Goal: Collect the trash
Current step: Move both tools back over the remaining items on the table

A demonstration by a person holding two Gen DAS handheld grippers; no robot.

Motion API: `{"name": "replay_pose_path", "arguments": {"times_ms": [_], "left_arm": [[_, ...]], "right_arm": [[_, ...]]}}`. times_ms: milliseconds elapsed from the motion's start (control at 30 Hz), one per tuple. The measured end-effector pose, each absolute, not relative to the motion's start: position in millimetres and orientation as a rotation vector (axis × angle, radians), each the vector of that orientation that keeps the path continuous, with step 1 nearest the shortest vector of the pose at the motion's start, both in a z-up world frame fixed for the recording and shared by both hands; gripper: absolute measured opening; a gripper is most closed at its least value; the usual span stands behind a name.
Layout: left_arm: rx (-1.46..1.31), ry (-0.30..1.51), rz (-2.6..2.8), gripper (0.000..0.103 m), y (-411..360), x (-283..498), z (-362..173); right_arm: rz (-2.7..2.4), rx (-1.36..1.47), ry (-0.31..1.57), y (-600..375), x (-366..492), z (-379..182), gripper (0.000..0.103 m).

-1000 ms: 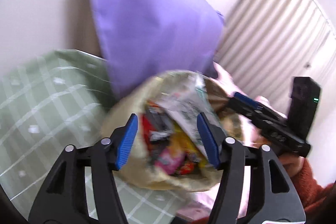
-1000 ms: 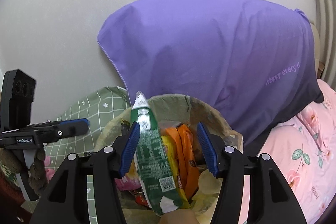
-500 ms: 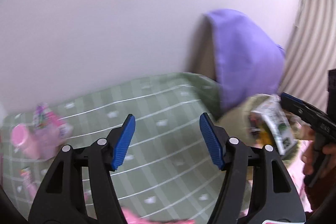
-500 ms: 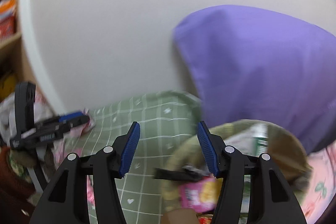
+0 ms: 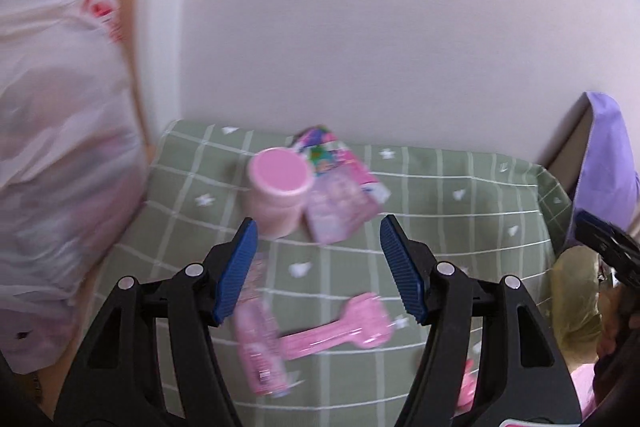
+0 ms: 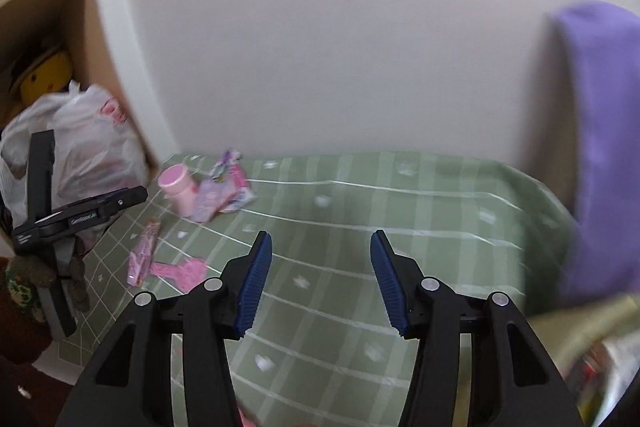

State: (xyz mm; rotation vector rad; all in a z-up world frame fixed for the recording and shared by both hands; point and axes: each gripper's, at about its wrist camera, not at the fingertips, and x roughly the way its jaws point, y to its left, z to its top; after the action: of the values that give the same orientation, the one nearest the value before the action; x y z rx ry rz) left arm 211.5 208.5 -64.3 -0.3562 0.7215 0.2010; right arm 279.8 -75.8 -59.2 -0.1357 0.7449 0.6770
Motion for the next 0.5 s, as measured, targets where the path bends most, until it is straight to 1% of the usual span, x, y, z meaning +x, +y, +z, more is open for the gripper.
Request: {"name": "replay_pose_path", "arguments": {"times_ms": [300,400,467,500], "left_arm": [[-0.375,0.801,0.223,0.060,239.9,179.5,-85.3],[-0.405,0.806,0.227,0.060,248.7,172.2,-90.8],[-0.412,0.805,0.228,0.060,252.0,169.2,-92.4],[-0.416,0.807,0.224,0.060,253.8,168.6,-94.2]], "right_arm": [[0.976,-0.243,0.849,73.5,327.3,-108.6,0.048],[0.957,-0.284,0.915,112.0,344.0,-136.2,0.037],[0.929,-0.283,0.958,126.7,353.8,-151.6,0.035],[0.927,-0.274,0.978,131.4,357.6,-158.6,0.029]]}}
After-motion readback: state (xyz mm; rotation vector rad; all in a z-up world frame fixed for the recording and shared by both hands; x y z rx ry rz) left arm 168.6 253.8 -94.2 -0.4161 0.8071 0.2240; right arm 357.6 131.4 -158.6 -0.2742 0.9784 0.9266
